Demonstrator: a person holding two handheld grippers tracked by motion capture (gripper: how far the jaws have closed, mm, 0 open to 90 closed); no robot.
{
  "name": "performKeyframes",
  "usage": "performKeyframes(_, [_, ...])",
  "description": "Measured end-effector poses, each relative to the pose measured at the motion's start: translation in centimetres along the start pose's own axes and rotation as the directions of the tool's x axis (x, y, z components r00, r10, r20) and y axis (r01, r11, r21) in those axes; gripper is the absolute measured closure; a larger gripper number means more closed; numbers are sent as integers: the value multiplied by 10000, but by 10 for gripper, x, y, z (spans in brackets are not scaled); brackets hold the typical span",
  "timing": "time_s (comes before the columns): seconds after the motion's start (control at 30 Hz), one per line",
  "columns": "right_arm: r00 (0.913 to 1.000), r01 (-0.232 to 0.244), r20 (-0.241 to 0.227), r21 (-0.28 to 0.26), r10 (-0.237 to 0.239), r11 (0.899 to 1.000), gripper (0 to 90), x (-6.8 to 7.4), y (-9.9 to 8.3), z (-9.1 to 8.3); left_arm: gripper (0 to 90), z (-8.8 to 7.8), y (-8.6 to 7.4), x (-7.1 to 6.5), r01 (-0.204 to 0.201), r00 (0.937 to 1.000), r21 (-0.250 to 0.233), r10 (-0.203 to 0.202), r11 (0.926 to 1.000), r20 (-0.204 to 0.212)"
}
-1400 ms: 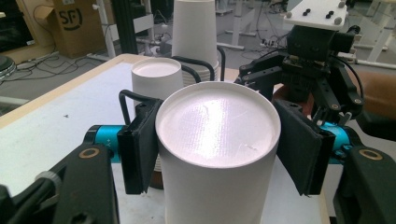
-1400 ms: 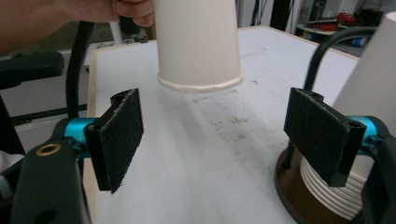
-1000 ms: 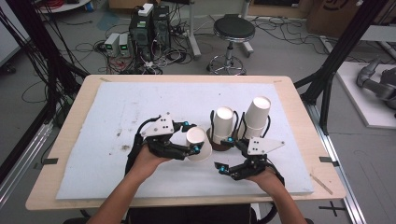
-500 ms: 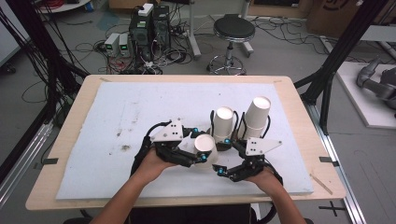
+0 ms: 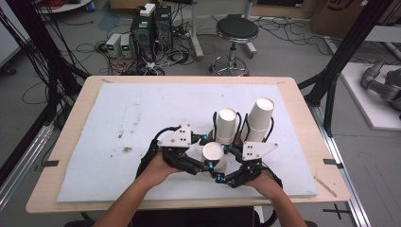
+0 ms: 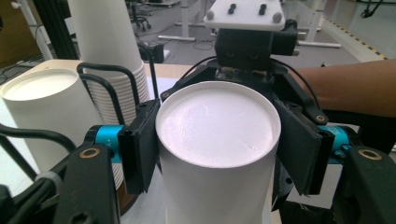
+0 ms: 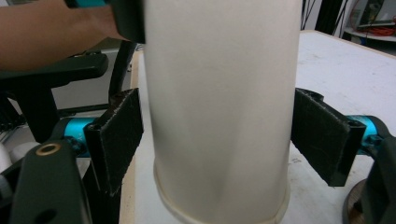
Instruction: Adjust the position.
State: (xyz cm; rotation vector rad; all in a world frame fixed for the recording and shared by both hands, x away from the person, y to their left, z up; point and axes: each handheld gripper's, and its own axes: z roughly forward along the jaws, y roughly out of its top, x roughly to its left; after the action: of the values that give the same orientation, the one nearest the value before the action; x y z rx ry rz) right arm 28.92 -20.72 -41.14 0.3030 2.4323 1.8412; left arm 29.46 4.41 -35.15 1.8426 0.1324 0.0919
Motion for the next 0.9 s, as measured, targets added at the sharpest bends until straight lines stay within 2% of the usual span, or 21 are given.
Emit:
performKeyframes(0.23, [9998,-12,-216,115,14,9999,213,0,-1,5,356,-1,1,0,111,9997,-217,-107,9997,201])
performKeyframes(0.27, [9996,-19,-280,160,24,9999,266,-1,-1,5,356,-1,0,0,146,9997,-260,-140,9996,217])
performKeyframes(0.53, [9990,357,-268,382,-347,9986,366,-3,-1,1,364,-2,-4,2,322,9993,-242,-318,9992,186])
performKeyframes(0.6, [9986,513,-126,705,-505,9962,372,-3,0,1,360,-3,-5,3,261,9995,-20,-261,9997,166])
performKeyframes(0.67, [9983,571,-131,881,-562,9945,373,-3,0,1,339,-3,-4,1,-158,9999,321,160,9994,-37])
performKeyframes(0.73, [9985,542,-112,834,-535,9950,374,-3,0,0,243,-3,-2,0,-333,9991,595,349,9977,-255])
performKeyframes(0.9, [9980,630,12,1008,-634,9929,374,-4,2,-1,232,-3,6,0,-571,9982,598,580,9966,-129])
